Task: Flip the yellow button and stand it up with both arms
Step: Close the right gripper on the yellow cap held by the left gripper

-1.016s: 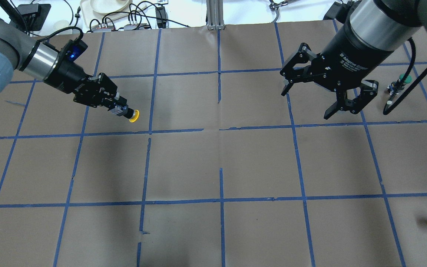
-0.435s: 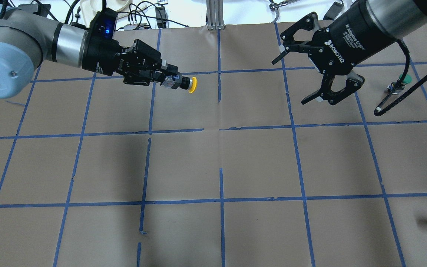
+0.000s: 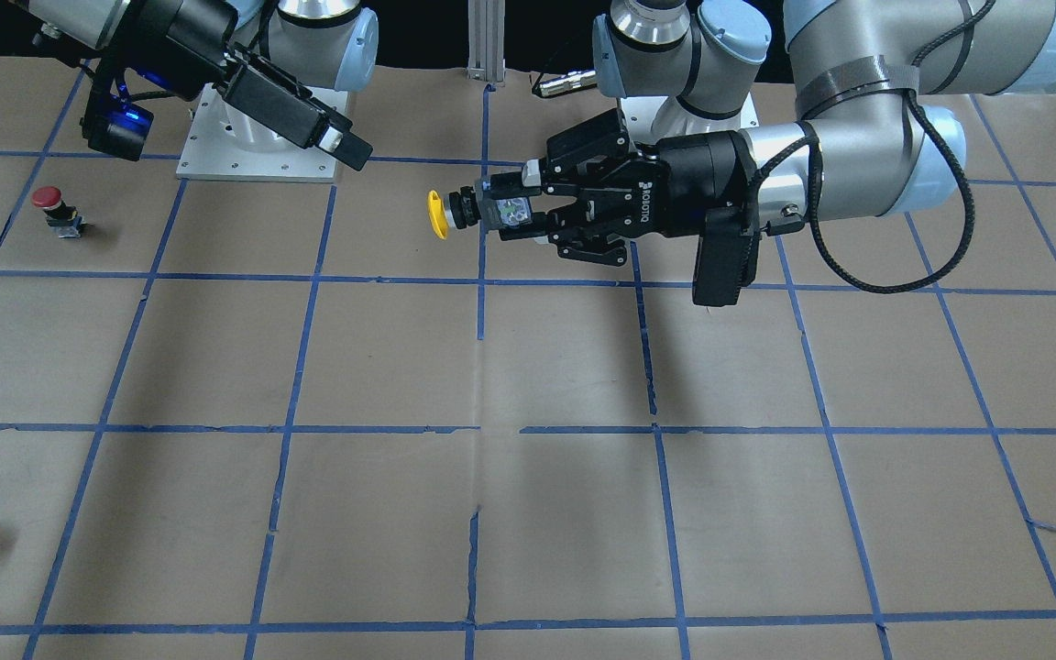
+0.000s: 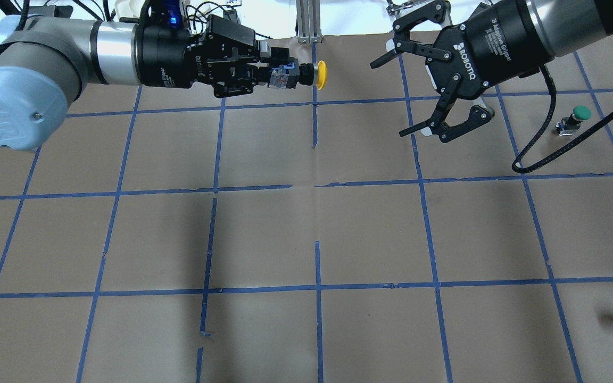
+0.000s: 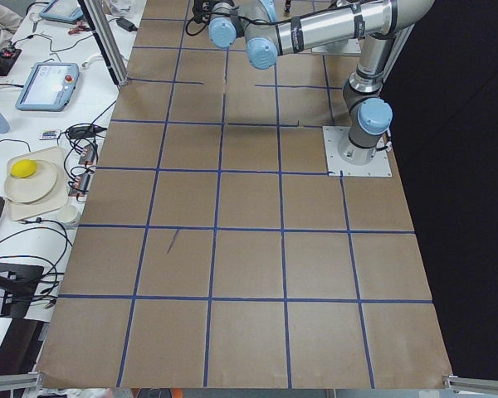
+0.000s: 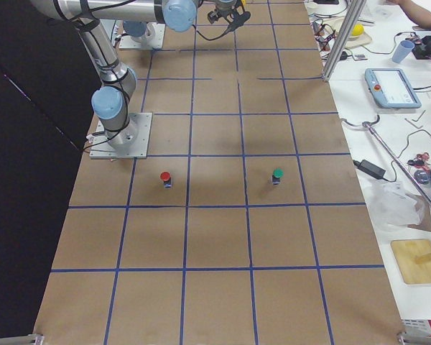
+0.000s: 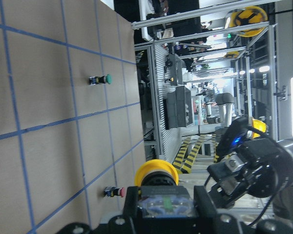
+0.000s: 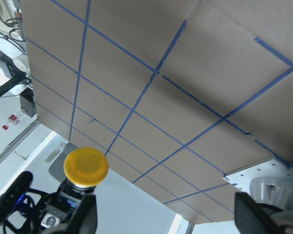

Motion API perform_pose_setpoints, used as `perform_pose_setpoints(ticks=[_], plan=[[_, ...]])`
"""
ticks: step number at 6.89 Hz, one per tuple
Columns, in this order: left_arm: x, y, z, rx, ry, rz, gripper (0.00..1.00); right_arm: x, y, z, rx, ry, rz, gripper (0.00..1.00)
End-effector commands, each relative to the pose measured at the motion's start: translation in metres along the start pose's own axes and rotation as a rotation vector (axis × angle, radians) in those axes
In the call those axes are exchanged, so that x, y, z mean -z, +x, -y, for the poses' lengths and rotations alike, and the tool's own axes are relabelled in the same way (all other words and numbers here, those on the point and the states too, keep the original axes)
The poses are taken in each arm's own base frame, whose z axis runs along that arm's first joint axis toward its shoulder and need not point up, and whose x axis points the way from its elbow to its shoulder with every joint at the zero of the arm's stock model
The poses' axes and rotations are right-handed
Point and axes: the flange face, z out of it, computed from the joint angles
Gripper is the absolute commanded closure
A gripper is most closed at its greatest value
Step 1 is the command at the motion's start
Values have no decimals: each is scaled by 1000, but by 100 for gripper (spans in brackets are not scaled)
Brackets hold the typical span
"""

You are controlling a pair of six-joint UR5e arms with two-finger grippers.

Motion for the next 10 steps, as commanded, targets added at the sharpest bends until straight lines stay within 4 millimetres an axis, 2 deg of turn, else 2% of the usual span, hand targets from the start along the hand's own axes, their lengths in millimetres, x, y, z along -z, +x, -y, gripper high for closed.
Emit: perform_pose_setpoints(ticks=[1, 2, 4, 7, 10], plan=[[-9, 3, -5, 4, 6, -51, 61, 5, -14, -7, 2, -49, 105, 0], [-9, 4, -4, 2, 16, -70, 61, 4, -23, 2, 25, -42, 125, 0], [-8, 7, -2, -4, 23, -80, 61, -14, -29, 27, -54, -54, 115, 2], [-10, 10, -4, -22, 19, -80, 61, -24, -33, 15, -94, -103, 120, 2], [-11, 11, -4, -26, 18, -80, 61, -26, -35, 17, -103, -135, 132, 2]])
